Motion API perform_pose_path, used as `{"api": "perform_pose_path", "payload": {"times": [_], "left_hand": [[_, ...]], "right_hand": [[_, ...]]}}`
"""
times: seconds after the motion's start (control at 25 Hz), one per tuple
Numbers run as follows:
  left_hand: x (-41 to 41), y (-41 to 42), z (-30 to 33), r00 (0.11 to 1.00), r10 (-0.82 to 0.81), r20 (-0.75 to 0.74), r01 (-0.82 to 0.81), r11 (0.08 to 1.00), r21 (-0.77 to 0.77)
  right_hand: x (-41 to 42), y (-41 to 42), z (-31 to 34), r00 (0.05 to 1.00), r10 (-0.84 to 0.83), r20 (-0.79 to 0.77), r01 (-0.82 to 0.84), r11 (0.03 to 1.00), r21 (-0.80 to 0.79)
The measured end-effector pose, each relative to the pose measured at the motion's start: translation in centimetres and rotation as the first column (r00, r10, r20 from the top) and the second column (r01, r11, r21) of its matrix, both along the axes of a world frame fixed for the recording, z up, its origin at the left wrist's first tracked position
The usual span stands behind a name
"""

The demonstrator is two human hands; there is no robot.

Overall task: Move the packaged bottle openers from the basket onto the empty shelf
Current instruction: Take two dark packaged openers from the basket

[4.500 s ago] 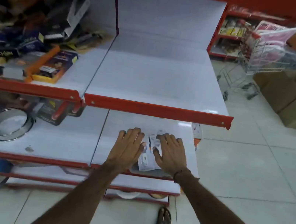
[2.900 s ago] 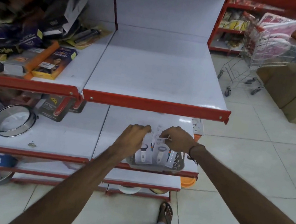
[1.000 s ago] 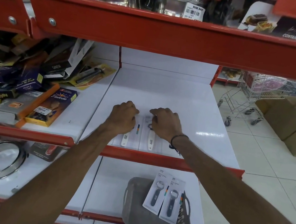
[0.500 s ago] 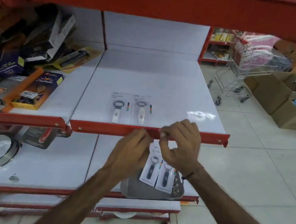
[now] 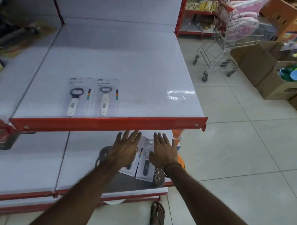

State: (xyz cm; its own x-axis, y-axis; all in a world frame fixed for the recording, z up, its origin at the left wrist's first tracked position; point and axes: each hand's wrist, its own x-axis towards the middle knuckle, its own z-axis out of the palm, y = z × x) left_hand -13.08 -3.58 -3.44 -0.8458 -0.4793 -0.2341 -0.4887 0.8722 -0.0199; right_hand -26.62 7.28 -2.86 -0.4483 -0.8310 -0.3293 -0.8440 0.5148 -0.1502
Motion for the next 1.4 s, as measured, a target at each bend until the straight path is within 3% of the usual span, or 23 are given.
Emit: {"api": "perform_pose_path", "payload": {"times": [0.08, 0.24, 0.32, 0.4, 0.52, 0.64, 0.8, 0.92, 1.08, 1.24, 1.4], "left_hand": [[-1.3, -0.4, -0.4, 0.998, -0.036, 0.055, 0.04, 0.997, -0.064], [-2.8, -1.0, -0.1, 0.997, -0.045, 0.055, 0.046, 0.999, -0.021], [-2.3, -1.0, 0.4, 0.982, -0.108, -0.156, 0.085, 0.986, -0.143], [-1.2, -0.6, 1.1, 0.948, -0.183, -0.259, 0.12, 0.963, -0.242], [0.6, -0.2, 2.8, 0.988, -0.052, -0.147, 0.032, 0.99, -0.137], [2.9, 1.2, 4.1, 0.989, -0.012, -0.147, -0.001, 0.996, -0.086], [6.2, 3.7, 7.8, 0.968, -0.046, -0.247, 0.023, 0.995, -0.097], [7.9, 5.1, 13.1, 0.896, -0.13, -0.425, 0.041, 0.976, -0.212], [8.0, 4.8, 19.8, 0.776, -0.153, -0.611, -0.017, 0.965, -0.263], [5.2, 1.7, 25.4, 0.658, 0.032, -0.752, -0.1, 0.994, -0.045], [1.3, -3.0, 28.6, 0.654, 0.097, -0.751, -0.137, 0.99, 0.008]], "right_hand": [[-0.7, -0.6, -0.6, 0.999, -0.013, 0.046, 0.013, 1.0, 0.012], [-1.2, -1.1, -0.9, 0.999, -0.017, 0.029, 0.021, 0.992, -0.128], [-1.2, -1.1, -0.4, 0.999, -0.035, 0.032, 0.041, 0.976, -0.214], [-0.7, -0.9, 0.6, 0.998, -0.053, 0.041, 0.062, 0.959, -0.277], [0.8, -0.5, 2.0, 0.995, -0.028, 0.098, 0.06, 0.938, -0.342], [3.0, 0.9, 3.3, 0.987, 0.023, 0.157, 0.038, 0.927, -0.374], [5.0, 3.2, 6.5, 0.981, 0.15, -0.121, -0.189, 0.875, -0.445], [5.4, 4.6, 10.9, 0.959, 0.125, -0.256, -0.251, 0.795, -0.552], [5.4, 4.7, 18.1, 0.956, 0.06, -0.287, -0.257, 0.641, -0.723], [3.6, 2.3, 24.5, 0.966, 0.038, -0.255, -0.233, 0.552, -0.8], [0.8, -1.2, 27.8, 0.984, 0.034, -0.176, -0.164, 0.56, -0.812]]}}
